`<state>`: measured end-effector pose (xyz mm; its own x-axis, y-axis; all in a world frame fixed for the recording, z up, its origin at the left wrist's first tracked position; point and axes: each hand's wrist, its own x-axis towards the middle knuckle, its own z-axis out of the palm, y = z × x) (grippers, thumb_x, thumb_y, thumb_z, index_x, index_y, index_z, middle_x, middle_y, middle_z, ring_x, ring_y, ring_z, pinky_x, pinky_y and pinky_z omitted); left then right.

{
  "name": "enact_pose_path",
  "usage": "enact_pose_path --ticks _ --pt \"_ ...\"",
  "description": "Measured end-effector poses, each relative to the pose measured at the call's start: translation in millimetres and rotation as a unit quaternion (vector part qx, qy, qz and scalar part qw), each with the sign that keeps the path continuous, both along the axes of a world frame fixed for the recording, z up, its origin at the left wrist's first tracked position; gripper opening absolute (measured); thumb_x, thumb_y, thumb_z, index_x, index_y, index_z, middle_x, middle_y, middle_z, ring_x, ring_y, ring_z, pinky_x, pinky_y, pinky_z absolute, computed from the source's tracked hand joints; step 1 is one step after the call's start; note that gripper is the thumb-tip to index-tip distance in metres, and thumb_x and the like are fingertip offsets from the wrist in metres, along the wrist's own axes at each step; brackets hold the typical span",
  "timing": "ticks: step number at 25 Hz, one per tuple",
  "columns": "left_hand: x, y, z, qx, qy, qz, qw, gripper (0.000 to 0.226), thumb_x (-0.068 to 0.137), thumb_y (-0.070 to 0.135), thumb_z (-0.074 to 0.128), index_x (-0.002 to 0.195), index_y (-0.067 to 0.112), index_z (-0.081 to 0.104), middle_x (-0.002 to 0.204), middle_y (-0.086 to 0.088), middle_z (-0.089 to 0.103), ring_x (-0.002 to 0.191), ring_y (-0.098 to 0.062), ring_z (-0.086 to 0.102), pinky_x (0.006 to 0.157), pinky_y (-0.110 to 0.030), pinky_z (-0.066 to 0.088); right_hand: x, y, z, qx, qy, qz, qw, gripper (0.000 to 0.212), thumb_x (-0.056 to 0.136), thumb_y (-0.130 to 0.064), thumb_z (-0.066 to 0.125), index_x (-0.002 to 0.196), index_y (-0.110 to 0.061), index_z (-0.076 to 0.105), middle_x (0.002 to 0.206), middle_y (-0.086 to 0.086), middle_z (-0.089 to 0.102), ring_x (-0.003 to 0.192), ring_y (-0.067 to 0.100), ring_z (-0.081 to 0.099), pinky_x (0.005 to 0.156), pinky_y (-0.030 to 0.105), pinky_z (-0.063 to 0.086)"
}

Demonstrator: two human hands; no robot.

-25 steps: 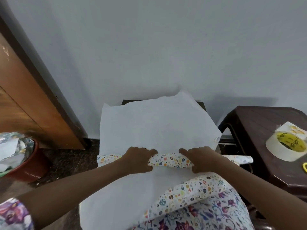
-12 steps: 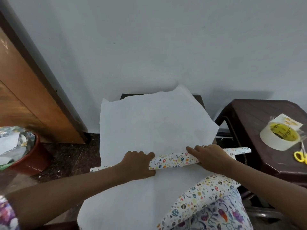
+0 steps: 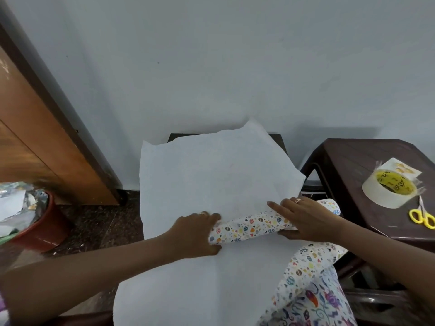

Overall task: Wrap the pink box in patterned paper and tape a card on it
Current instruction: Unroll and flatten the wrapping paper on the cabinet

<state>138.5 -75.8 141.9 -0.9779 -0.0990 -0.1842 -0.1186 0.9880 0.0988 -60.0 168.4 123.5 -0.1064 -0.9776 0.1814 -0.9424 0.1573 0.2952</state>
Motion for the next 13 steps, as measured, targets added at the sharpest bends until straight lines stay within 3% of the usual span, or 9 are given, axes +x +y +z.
enact_pose_path --ticks 3,5,7,9,11,13 --pt "-22 33 -2 -0.052 0.022 -0.076 0.995 0.07 0.084 0.041 0.052 0.144 0.022 0.02 0.123 -0.005 0.052 0.104 -0.029 0.058 0.079 -0.034 0.046 14 -20 8 0.034 0.013 0.022 0.999 0.065 0.068 -0.058 0.066 0.118 -0.02 0.049 0.082 -0.002 0.064 0.051 0.011 0.061 0.039 0.023 0.043" --pt "-35 45 -4 -0.08 0.048 -0.091 0.992 0.061 0.089 0.03 0.048 0.143 0.015 0.022 0.117 -0.009 0.056 0.096 -0.032 0.061 0.069 -0.033 0.043 21 -30 5 0.065 0.016 0.018 0.998 0.069 0.068 -0.057 0.07 0.119 -0.019 0.045 0.079 -0.002 0.065 0.048 0.013 0.06 0.035 0.023 0.038" --pt "-40 45 -6 -0.091 0.05 -0.094 0.99 0.049 0.092 0.019 0.042 0.139 0.013 0.029 0.113 -0.01 0.058 0.092 -0.034 0.062 0.065 -0.033 0.038 20 -31 -1 0.054 0.031 0.02 0.998 0.074 0.061 -0.053 0.077 0.117 -0.018 0.043 0.063 -0.004 0.06 0.038 0.013 0.054 0.033 0.021 0.032" --pt "-33 36 -7 -0.085 0.038 -0.081 0.992 0.047 0.091 0.013 0.039 0.137 0.016 0.031 0.113 -0.008 0.059 0.093 -0.034 0.061 0.066 -0.034 0.039 13 -24 -6 0.04 0.056 0.029 0.997 0.078 0.055 -0.043 0.084 0.116 -0.017 0.043 0.059 -0.004 0.058 0.038 0.014 0.053 0.036 0.023 0.036" --pt "-21 22 -7 -0.054 0.022 -0.052 0.997 0.055 0.089 0.015 0.041 0.141 0.022 0.027 0.117 -0.005 0.056 0.099 -0.031 0.06 0.074 -0.034 0.044 4 -12 -8 0.047 0.067 0.03 0.996 0.08 0.059 -0.037 0.081 0.125 -0.015 0.041 0.073 0.0 0.063 0.049 0.016 0.057 0.046 0.027 0.043" --pt "-8 12 -4 -0.002 0.007 -0.02 1.0 0.063 0.087 0.025 0.045 0.144 0.028 0.019 0.115 -0.002 0.056 0.102 -0.027 0.058 0.078 -0.031 0.043 2 0 -7 0.087 0.035 0.025 0.995 0.079 0.074 -0.05 0.065 0.14 -0.022 0.031 0.105 0.004 0.063 0.077 0.018 0.065 0.064 0.033 0.05"
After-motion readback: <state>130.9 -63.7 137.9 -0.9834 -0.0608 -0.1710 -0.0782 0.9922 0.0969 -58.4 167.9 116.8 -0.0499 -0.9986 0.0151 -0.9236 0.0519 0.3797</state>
